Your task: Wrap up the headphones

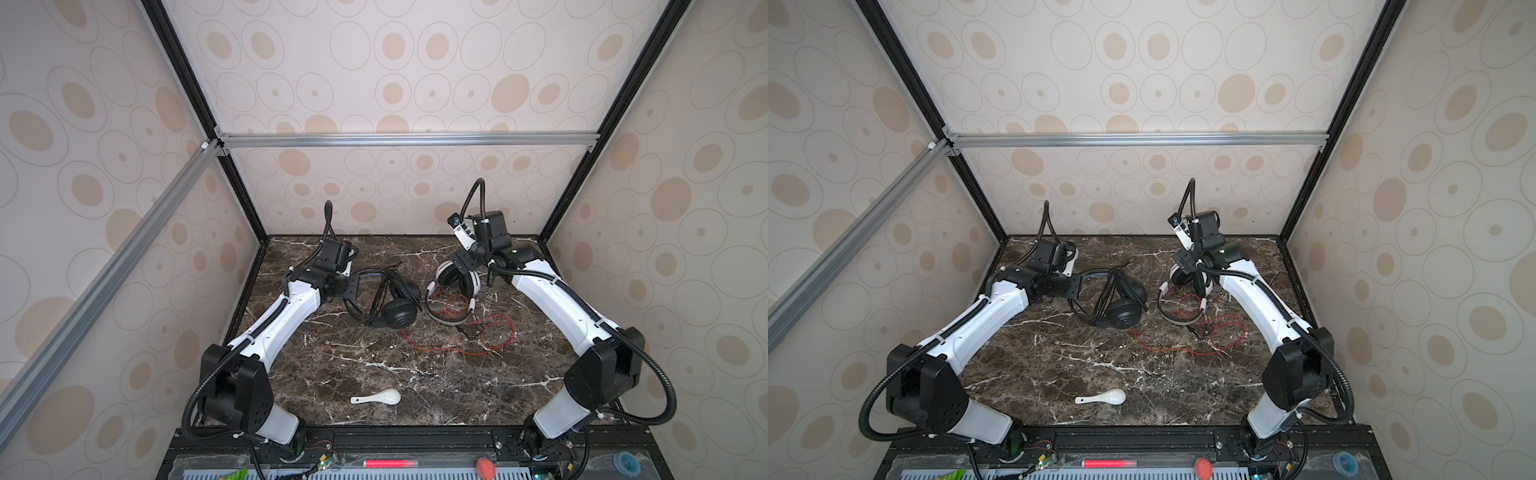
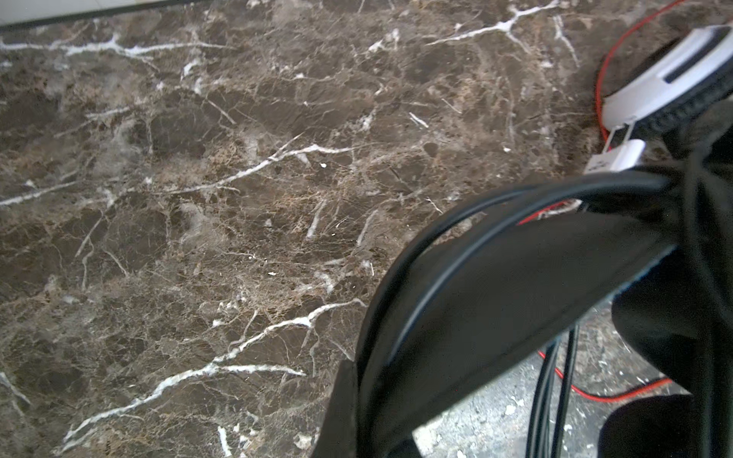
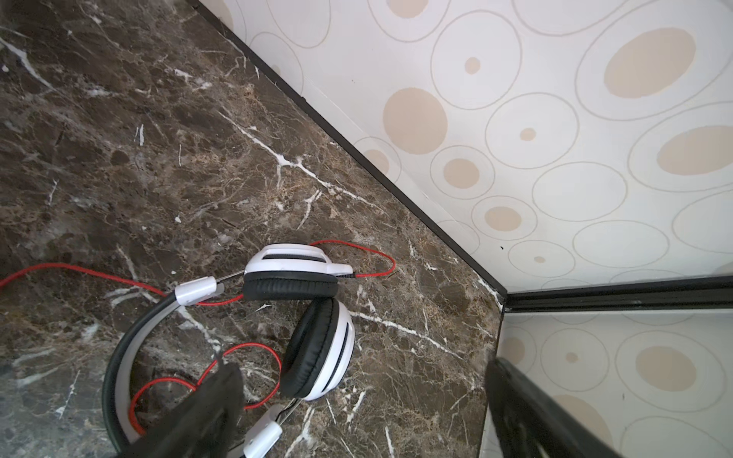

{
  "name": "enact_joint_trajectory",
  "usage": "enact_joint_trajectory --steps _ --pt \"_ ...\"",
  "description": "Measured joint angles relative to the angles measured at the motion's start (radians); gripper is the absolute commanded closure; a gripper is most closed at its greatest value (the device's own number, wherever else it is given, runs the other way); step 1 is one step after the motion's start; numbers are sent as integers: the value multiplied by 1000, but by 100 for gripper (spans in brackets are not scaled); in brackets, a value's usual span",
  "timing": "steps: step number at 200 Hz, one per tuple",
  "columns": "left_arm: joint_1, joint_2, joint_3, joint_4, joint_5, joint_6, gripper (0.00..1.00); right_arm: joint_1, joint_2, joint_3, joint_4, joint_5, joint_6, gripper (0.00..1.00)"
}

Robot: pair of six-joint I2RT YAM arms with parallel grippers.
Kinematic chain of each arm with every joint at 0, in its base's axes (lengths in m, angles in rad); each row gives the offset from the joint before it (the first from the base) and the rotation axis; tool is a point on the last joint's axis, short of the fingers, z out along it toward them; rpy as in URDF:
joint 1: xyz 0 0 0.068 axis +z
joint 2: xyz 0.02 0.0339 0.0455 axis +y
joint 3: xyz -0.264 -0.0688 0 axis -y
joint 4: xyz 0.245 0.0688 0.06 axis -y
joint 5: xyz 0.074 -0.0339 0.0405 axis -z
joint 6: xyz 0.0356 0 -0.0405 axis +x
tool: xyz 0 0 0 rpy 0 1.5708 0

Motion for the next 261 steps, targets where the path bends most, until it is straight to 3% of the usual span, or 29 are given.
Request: enact_joint_trajectory --steps 65,148,228,261 --pt "150 267 99 144 72 -89 100 43 -85 -42 -29 -11 131 0" --pt "220 576 325 203 94 -91 100 51 -153 -82 -77 -32 219 0" --pt "233 636 342 228 117 -96 84 51 -188 -101 -90 -32 244 0" --pt "233 636 333 246 128 -105 67 52 -188 -101 -85 -35 244 0"
